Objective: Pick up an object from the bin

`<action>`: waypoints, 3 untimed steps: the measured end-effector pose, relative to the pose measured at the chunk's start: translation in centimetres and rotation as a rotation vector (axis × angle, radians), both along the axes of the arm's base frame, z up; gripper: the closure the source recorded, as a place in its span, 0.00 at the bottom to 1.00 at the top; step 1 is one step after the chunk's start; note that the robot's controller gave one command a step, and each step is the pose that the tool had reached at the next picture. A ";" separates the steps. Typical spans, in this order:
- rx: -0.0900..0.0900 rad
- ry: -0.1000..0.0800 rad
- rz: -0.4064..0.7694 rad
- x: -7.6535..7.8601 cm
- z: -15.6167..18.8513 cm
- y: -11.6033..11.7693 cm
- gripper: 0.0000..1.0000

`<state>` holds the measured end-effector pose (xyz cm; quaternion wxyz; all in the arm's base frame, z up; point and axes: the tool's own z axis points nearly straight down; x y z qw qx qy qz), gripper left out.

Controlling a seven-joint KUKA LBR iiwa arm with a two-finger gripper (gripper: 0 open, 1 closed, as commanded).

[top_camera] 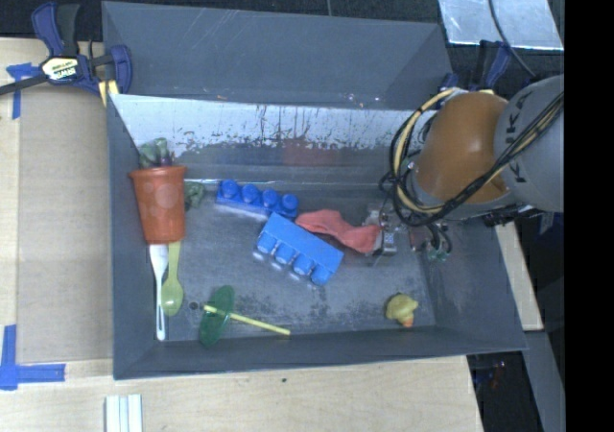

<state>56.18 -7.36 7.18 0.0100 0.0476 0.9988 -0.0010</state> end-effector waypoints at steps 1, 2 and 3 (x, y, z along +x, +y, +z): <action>-0.001 -0.001 -0.001 0.2 0.1 0.0 1.00; 0.001 0.002 -0.014 0.2 6.5 -0.6 1.00; 0.001 0.005 -0.012 -0.3 14.1 -0.1 1.00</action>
Offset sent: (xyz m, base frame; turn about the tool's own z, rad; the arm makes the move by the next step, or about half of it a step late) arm 0.0026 -0.0137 0.1390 0.0305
